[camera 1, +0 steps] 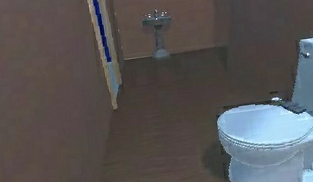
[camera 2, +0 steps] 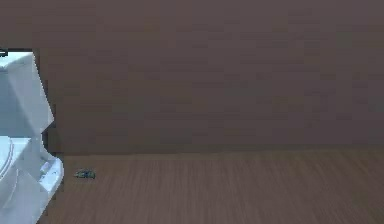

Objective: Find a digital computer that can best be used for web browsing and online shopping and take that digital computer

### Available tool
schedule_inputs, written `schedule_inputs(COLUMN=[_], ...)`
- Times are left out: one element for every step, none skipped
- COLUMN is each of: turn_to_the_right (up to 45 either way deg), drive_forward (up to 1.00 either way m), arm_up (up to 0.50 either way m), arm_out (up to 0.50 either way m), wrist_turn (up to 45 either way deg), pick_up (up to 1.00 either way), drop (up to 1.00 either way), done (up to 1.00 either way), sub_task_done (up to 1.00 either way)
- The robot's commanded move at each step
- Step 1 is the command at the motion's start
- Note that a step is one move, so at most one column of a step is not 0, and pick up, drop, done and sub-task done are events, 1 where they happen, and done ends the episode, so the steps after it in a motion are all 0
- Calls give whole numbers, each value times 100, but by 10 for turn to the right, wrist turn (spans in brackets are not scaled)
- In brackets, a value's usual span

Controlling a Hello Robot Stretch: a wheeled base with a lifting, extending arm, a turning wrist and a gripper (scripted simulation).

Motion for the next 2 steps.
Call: schedule_inputs(turn_to_the_right=[-30,0], drive_forward=[0,100], arm_up=[0,0], arm_out=[0,0], wrist_turn=[0,0], pick_up=[0,0], drop=[0,0], done=[0,0], sub_task_done=[0,0])
